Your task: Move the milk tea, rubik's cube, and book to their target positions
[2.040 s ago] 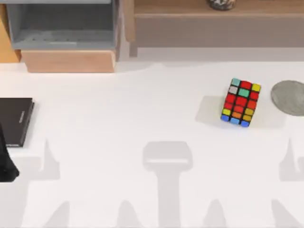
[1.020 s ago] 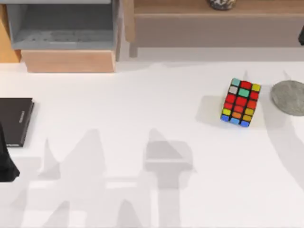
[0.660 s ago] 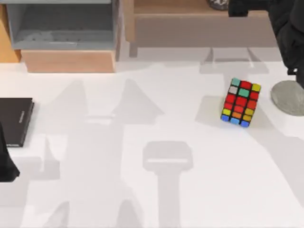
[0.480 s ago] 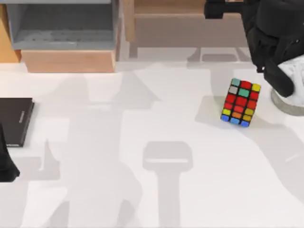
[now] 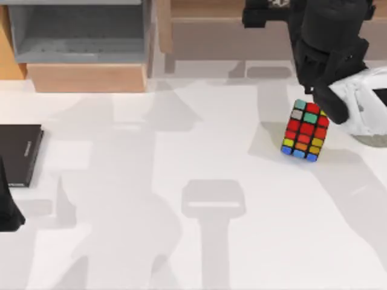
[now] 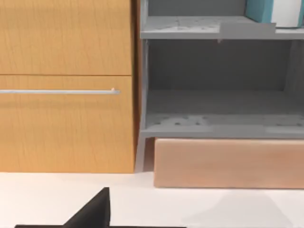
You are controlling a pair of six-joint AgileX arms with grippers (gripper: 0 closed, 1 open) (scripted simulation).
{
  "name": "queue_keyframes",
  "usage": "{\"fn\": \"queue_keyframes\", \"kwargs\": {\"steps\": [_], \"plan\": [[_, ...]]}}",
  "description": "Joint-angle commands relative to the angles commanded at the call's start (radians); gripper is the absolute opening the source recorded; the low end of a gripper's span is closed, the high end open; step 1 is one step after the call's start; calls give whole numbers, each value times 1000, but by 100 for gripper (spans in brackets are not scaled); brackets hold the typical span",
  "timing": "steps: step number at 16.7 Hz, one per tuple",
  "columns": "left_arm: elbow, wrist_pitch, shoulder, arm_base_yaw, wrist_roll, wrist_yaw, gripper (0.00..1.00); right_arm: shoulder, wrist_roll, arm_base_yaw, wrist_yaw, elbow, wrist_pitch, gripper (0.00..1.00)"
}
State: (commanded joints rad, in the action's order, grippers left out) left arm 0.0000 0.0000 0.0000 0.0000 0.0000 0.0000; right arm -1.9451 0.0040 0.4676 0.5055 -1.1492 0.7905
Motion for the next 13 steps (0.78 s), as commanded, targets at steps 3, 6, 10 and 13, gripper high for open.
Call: {"fn": "queue_keyframes", "kwargs": {"steps": [3,6,10,13], "plan": [[0,0,0,0,0,0,100,-8,0,-7,-6,-11,-6,100],[0,0,0,0,0,0,100,-69,0,-23,-23,-103,-34,100],[0,0,0,0,0,0,100,-176,-2,-58,-55,-271,-92,100],[0,0,0,0,0,0,100,-233,-2,-78,-75,-363,-127,100]]}}
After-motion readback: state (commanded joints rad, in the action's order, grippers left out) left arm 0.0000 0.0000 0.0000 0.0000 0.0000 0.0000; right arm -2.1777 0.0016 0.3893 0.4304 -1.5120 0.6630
